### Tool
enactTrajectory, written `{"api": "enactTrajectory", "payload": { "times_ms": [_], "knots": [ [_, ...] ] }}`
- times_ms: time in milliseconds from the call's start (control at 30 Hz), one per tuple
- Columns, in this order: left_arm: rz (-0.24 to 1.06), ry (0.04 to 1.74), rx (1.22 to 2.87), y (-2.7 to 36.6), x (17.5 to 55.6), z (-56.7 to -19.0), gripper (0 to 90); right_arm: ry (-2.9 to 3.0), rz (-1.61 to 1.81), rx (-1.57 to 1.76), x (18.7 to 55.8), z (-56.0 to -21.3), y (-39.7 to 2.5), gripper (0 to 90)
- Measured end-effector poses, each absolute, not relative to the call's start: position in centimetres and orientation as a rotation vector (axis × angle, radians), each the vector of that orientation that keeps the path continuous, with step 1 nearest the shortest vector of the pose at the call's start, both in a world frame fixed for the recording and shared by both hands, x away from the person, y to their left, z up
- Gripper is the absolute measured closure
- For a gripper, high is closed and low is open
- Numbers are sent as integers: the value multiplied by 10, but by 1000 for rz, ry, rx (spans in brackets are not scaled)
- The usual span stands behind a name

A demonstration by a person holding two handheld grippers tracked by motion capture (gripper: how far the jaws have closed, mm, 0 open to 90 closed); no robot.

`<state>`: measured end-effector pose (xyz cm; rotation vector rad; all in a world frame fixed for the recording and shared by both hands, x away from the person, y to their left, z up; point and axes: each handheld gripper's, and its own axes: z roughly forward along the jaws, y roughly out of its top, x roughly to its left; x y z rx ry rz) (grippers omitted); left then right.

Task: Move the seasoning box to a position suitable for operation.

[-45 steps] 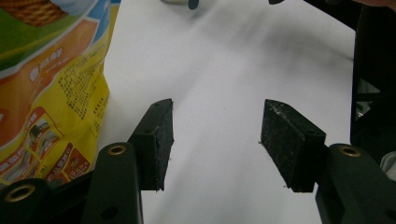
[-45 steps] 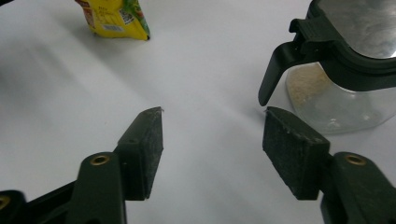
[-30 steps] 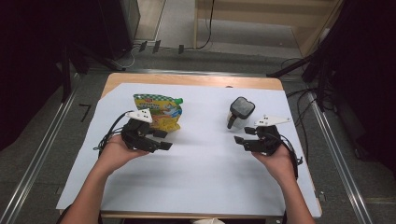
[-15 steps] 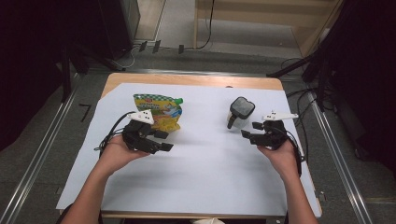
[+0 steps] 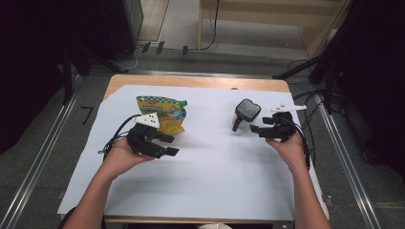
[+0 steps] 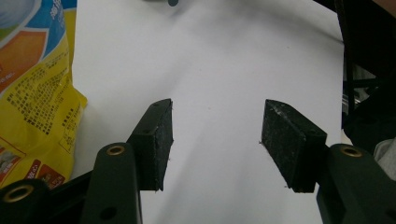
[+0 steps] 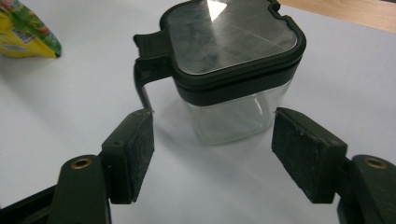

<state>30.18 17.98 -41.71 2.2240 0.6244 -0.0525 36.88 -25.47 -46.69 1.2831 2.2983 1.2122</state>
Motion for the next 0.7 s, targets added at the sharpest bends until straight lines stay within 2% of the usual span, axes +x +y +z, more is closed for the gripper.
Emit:
{"api": "enactTrajectory", "payload": {
  "times_ms": [467,700],
  "knots": [
    [-46,633,2214,183,294,-419,445,2305,1174,1253,391,-487,-251,241],
    [-48,653,2218,186,289,-422,445,2304,1196,1211,403,-497,-244,154]
  ]
}}
